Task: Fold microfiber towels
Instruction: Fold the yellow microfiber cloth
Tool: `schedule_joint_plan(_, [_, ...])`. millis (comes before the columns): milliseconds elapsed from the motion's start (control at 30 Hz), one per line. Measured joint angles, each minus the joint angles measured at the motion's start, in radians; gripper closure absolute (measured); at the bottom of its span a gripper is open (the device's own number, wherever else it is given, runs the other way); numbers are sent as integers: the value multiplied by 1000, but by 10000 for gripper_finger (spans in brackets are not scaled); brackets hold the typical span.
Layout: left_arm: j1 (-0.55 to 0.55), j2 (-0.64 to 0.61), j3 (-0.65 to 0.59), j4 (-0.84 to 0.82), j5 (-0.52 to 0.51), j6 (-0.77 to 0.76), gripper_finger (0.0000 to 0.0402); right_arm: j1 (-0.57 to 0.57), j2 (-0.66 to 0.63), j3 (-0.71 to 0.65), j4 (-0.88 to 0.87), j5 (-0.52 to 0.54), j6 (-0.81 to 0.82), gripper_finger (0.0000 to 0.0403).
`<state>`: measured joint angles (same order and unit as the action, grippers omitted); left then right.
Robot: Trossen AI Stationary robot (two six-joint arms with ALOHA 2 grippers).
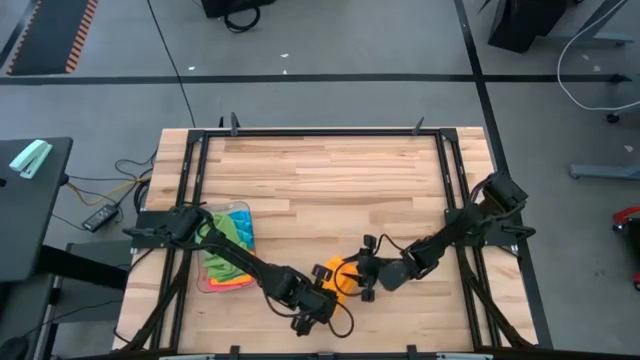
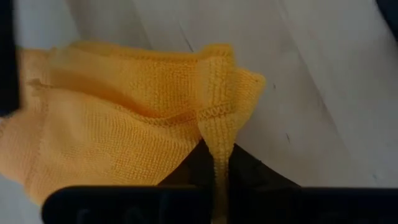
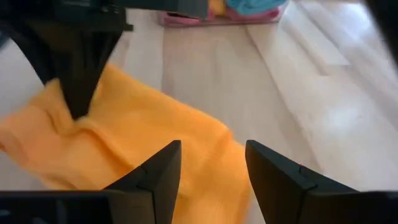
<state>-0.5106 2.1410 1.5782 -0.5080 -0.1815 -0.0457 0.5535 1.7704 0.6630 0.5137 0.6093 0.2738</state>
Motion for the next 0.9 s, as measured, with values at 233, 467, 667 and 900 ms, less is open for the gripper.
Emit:
schedule_joint_plan(233, [44, 0, 20, 7, 48, -16, 367, 17, 106, 24, 2, -5, 76, 215])
schedule_joint_plan(467, [86, 0, 20, 11, 53, -12, 376, 17, 223, 92, 5, -33, 128, 215])
schedule_joint_plan(667, [129, 0, 20, 15, 52, 74, 339, 27, 218, 111, -42, -45, 129, 215])
schedule_joint_plan(900, [155, -29, 20, 7, 27, 209, 328, 38, 206, 109, -54, -62, 130, 215])
